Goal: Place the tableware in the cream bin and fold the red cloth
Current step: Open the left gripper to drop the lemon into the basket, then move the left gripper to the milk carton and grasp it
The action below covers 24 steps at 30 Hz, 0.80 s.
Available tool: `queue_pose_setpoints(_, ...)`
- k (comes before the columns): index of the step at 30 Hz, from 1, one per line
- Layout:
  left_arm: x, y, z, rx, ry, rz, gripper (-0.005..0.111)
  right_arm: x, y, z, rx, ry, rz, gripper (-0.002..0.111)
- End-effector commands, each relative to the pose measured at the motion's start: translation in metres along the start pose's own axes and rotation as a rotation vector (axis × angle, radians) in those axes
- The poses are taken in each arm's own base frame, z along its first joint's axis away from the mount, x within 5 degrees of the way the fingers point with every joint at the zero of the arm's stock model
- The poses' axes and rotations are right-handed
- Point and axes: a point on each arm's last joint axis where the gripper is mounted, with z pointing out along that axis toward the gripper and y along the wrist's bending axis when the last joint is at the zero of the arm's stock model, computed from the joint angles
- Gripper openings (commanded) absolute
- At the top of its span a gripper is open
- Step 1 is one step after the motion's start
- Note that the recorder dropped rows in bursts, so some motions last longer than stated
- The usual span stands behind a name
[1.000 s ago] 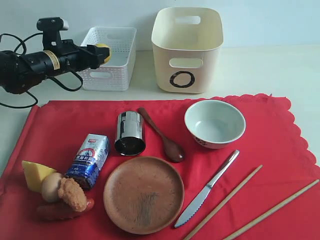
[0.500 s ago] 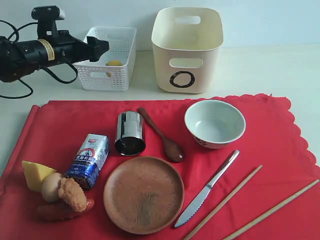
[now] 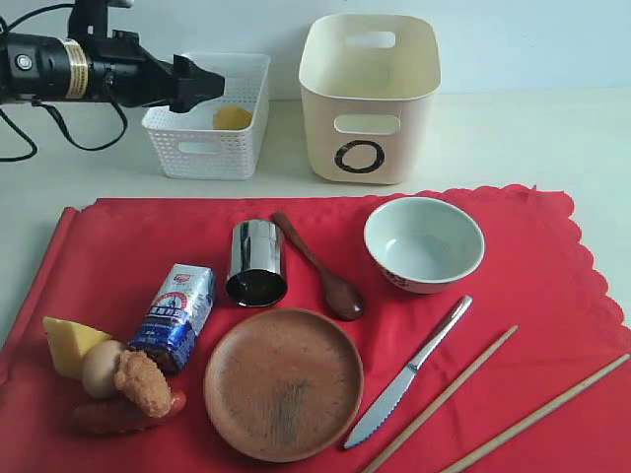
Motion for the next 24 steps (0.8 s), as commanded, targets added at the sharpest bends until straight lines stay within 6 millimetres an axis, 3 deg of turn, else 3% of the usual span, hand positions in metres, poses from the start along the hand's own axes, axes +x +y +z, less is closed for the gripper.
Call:
queue_pose_setpoints(1,-0.008,-0.014,-0.015,0.066,0.089,-0.001,0.068,0.0,0.0,0.0,-0.001,-0.01,-0.008,0.0)
queue_pose_setpoints(5,-0.005,-0.028,-0.024,0.179,0.111,-0.089,0.035,0.0,0.0,0.0,-0.001,-0.01,-0.008,0.0)
queue_pose_setpoints(9,0.017,-0.042,-0.027,0.266,0.173,-0.143,0.001,0.0,0.0,0.0,-0.001,-0.01,-0.008,0.0)
queue_pose_setpoints(12,0.025,-0.044,-0.04,0.252,0.192,-0.204,0.001,0.0,0.0,0.0,-0.001,-0.01,-0.008,0.0)
queue_pose_setpoints(17,0.036,-0.065,-0.077,0.204,0.203,-0.193,0.001,0.0,0.0,0.0,-0.001,-0.01,-0.008,0.0)
queue_pose_setpoints(20,0.057,-0.079,-0.096,0.205,0.236,-0.166,0.0,0.0,0.0,0.0,-0.001,-0.01,-0.008,0.0)
queue_pose_setpoints(24,0.079,-0.089,-0.105,0.175,0.287,-0.153,0.0,0.0,0.0,0.0,-0.001,-0.01,-0.008,0.0)
